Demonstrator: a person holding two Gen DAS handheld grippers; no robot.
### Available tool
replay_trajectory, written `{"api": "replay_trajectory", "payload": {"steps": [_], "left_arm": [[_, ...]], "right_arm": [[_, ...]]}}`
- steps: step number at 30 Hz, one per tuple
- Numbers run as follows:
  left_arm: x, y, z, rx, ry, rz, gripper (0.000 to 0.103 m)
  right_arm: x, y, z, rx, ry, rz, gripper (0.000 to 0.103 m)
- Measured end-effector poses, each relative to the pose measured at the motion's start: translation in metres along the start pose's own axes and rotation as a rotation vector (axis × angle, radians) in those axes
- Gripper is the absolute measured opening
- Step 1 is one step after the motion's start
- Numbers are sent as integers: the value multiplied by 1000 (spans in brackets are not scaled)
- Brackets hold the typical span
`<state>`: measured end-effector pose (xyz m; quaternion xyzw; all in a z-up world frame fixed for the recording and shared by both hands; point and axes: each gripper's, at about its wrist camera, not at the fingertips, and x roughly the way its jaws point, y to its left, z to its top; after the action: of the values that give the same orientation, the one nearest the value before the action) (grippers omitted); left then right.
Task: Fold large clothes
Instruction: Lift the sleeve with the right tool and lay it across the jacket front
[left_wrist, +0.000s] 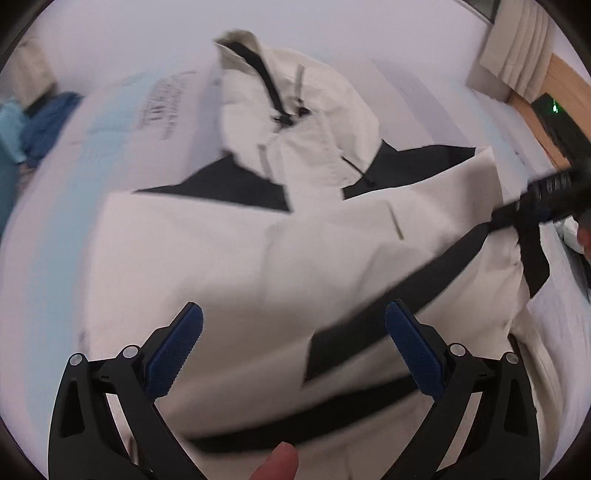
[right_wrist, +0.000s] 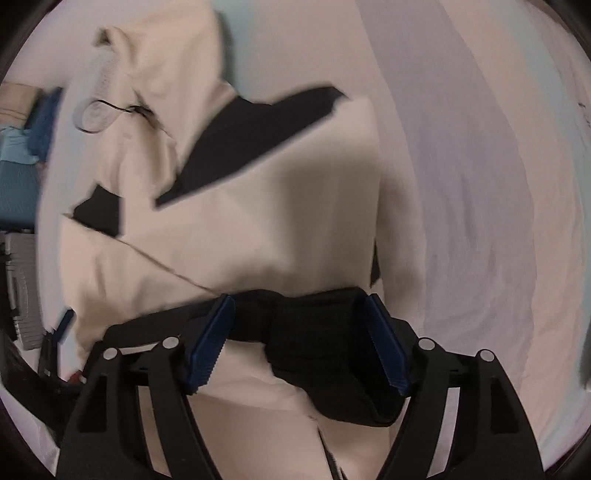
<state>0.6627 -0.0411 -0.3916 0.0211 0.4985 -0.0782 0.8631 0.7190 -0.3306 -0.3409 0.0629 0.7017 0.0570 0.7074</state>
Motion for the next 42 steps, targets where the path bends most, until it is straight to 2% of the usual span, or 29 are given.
{"api": "replay_trajectory", "payload": {"steps": [1,3,4,6,10,14,15,17,18,20,22,25,27,31,34,38,42], "left_arm": [[13,-5,7,11,34,-20,97],[37,-15,13,12,122,-73,97],[40,-19,12,17,129,-71,97],[39,-27,7,30,130,-83,97],[13,-43,-19,58,83,-76,97],[-12,-58,-54,96,25,-49,97],[-15,-61,-60,107,18,-43,97],[-15,-66,-72,112,30,-46,97],[-14,-67,-76,107,37,-52,97],[-11,-69,-79,114,47,-45,97],[-13,-70,-74,111,39,-54,97],[-17,-65,-53,92,11,-63,97],[-19,-61,-33,89,-12,-45,97],[-36,-49,9,65,-91,-7,97],[-51,-41,28,29,-170,23,97],[-33,-40,29,-17,-144,2,97],[-4,-54,7,-20,-77,-9,97]], "right_arm": [[3,0,0,3,5,3,63],[6,0,-3,8,-7,25,36],[4,0,-7,12,-17,54,24],[-4,3,-22,-21,-53,85,18],[-21,5,-70,-94,-150,91,15],[-35,11,-124,-198,-272,57,15],[-34,14,-141,-238,-306,24,15],[-31,12,-160,-286,-342,7,14],[-25,13,-169,-312,-348,-30,13],[-21,8,-177,-307,-364,-26,11],[-27,5,-170,-288,-375,-8,8],[-49,16,-132,-278,-428,8,7],[-76,32,-101,-323,-490,10,6],[-143,80,-61,-483,-651,7,6],[-167,106,-60,-633,-737,-27,6],[-137,97,-68,-715,-740,-78,6],[-60,47,-69,-610,-569,-104,6]]}}
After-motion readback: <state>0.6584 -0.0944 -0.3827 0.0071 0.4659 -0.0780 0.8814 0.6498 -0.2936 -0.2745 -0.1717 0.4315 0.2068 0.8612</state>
